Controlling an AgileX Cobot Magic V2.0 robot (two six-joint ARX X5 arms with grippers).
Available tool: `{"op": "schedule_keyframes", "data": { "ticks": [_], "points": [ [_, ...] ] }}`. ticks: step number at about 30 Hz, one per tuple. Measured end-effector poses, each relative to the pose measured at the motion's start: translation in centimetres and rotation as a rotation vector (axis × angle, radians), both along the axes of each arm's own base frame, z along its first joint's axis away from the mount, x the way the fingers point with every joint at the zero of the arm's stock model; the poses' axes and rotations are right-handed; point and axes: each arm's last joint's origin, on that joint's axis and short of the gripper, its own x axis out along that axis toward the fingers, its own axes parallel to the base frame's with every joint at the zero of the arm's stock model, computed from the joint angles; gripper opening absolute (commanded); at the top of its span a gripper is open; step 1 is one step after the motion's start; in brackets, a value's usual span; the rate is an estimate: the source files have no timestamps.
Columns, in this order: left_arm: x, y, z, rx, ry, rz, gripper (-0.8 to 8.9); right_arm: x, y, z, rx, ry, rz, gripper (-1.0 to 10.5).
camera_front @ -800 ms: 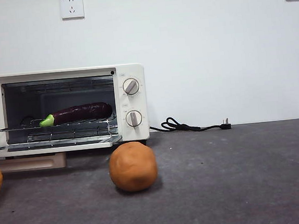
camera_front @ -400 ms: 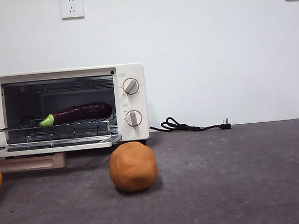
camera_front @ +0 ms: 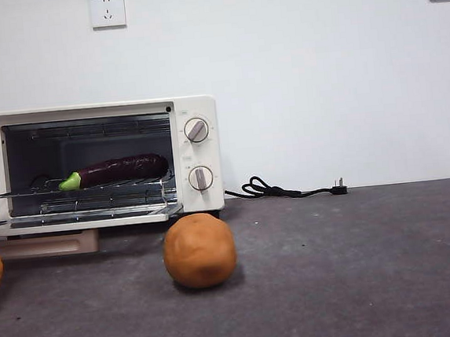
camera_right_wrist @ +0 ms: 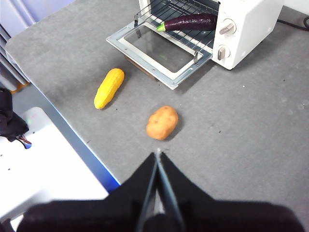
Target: Take the eggplant from the table,put the eggplant in the oven
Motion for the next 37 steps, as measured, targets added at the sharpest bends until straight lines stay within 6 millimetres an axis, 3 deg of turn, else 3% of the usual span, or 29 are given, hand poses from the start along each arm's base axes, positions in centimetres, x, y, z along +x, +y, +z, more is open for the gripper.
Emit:
{"op": "schedule_keyframes", "data": {
  "ticks": [8,12,15,26,32,37],
  "points": [
    [7.0,-1.1,-0.3,-0.149,0.071,-0.156,-0.08,-0.1,-0.1,0.0,-0.005,-0.013,0.014,-0.1],
    [11.7,-0.1,-1.1,-0.243,0.102,-0.208,-0.08,-0.3,-0.3,0.1,-0.003,-0.021,0.017,-0.1],
    [13.9,1.0,-1.9,-0.299,0.136,-0.233,-0.08,-0.4,-0.4,0.1,0.001,-0.025,0.017,-0.1],
    [19.0,6.8,-4.9,-0.412,0.197,-0.173,-0.08,-0.5,-0.5,0.1,0.003,-0.028,0.017,-0.1],
    [21.5,8.3,-7.9,-0.433,0.308,-0.17,-0.08,-0.5,-0.5,0.1,0.001,-0.03,0.012,-0.1],
    [21.9,10.0,-11.0,-0.45,0.35,-0.14,-0.08,-0.5,-0.5,0.1,0.0,-0.031,0.01,-0.1]
  ]
}}
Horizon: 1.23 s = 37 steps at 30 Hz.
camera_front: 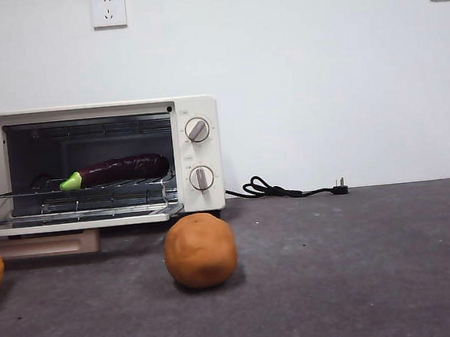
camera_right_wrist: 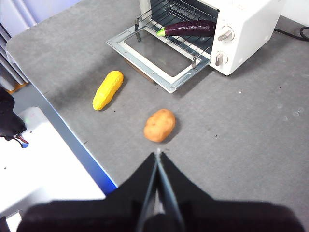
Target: Take the eggplant from the table,put the eggplant in the oven
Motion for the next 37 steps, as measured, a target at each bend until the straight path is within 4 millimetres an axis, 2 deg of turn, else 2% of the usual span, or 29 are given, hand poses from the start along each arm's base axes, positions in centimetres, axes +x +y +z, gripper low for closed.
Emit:
{"op": "schedule_keyframes", "data": {
  "ticks": [6,8,15,20,26,34,37],
  "points": [
    [-1.4,3.6,-4.3,-0.058,0.09,0.111,-0.08,0.0,0.0,0.0,0.0,0.0,0.0,-0.1],
    [-1.9,4.3,-5.8,-0.091,0.115,0.126,-0.08,0.0,0.0,0.0,0.0,0.0,0.0,-0.1],
    [-3.2,4.2,-12.3,-0.134,0.196,0.131,-0.08,0.0,0.0,0.0,0.0,0.0,-0.001,-0.1],
    [-4.0,3.8,-15.7,-0.139,0.204,0.143,-0.08,0.0,0.0,0.0,0.0,0.0,-0.001,-0.1],
    [-4.9,4.0,-17.8,-0.124,0.217,0.196,-0.08,0.0,0.0,0.0,0.0,0.001,-0.003,-0.1],
    [-4.7,4.7,-17.8,-0.088,0.17,0.237,-0.08,0.0,0.0,0.0,0.009,0.011,-0.012,-0.1],
    [-4.4,4.9,-18.6,-0.093,0.188,0.243,-0.08,0.0,0.0,0.0,0.012,0.014,-0.014,-0.1]
  ]
}}
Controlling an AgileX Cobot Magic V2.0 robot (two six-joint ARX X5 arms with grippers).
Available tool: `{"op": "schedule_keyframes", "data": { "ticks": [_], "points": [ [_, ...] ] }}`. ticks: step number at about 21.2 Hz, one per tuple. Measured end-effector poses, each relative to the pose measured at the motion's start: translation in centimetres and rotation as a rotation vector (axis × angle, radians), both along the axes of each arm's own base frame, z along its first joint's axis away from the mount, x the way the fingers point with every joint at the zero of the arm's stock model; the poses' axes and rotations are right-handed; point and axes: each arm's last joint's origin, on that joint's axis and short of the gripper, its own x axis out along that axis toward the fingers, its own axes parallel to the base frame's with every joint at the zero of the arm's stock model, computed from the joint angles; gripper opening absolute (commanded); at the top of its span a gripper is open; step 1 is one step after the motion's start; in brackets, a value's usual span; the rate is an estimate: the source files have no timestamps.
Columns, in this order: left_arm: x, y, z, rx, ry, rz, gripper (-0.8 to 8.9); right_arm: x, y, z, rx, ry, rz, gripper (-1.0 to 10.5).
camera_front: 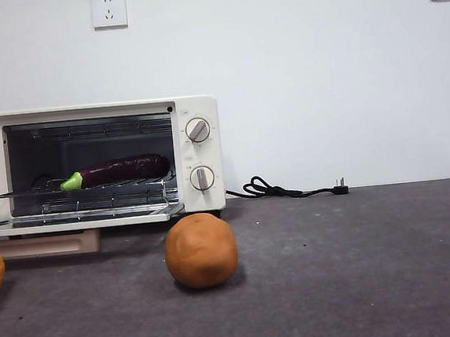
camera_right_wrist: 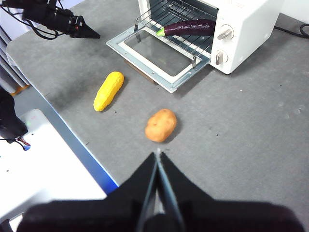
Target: Take the eggplant from the table,put the eggplant in the oven
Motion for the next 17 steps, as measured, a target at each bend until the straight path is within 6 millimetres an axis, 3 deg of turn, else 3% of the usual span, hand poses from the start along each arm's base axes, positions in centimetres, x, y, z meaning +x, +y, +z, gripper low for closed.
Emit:
{"op": "schedule_keyframes", "data": {
  "ticks": [5,17],
  "points": [
    [0.6,0.4,-2.1,-0.032,0.039,0.002,-0.08,0.0,0.0,0.0,0.007,0.008,-0.007,-0.1],
    [2.2,0.5,-4.6,-0.105,0.012,-0.023,-0.08,0.0,0.0,0.0,0.023,0.026,-0.023,-0.1]
  ]
}}
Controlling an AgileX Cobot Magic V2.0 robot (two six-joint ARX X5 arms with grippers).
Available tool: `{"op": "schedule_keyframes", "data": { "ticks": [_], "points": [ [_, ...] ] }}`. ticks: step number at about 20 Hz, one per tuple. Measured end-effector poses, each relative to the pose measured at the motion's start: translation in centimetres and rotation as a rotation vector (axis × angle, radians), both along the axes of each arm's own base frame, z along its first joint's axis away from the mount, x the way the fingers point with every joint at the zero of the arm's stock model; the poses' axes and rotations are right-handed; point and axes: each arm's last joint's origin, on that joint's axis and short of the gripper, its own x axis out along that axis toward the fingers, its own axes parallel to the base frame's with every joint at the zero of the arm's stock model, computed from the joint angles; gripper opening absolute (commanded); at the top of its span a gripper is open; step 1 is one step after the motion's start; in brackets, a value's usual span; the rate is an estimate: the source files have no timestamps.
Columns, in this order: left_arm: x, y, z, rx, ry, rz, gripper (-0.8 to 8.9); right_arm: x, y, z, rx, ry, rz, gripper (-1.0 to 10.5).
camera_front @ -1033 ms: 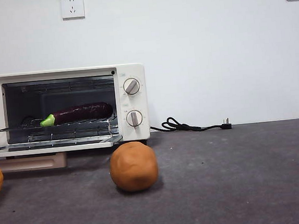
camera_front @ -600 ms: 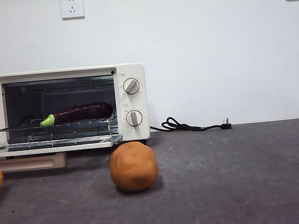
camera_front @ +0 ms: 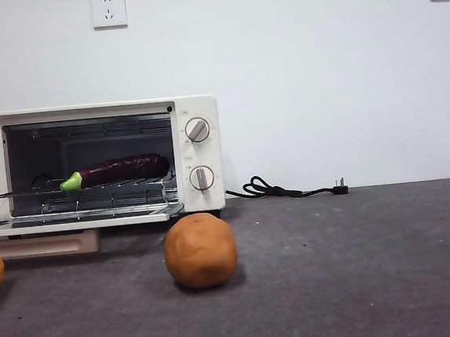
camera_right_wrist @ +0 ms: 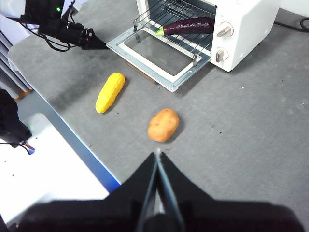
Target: Take the eggplant from the table,put the eggplant in the oven
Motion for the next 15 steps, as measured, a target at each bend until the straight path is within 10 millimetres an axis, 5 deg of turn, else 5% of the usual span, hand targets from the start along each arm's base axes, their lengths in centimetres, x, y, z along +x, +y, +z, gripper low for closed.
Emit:
{"op": "schedule_keyframes", "data": {
  "ticks": [15],
  "points": [
    [1.4,-0.2,-0.8,-0.085,-0.095,-0.038,-0.08,0.0,0.0,0.0,0.013,0.016,-0.017,-0.1]
  ]
}}
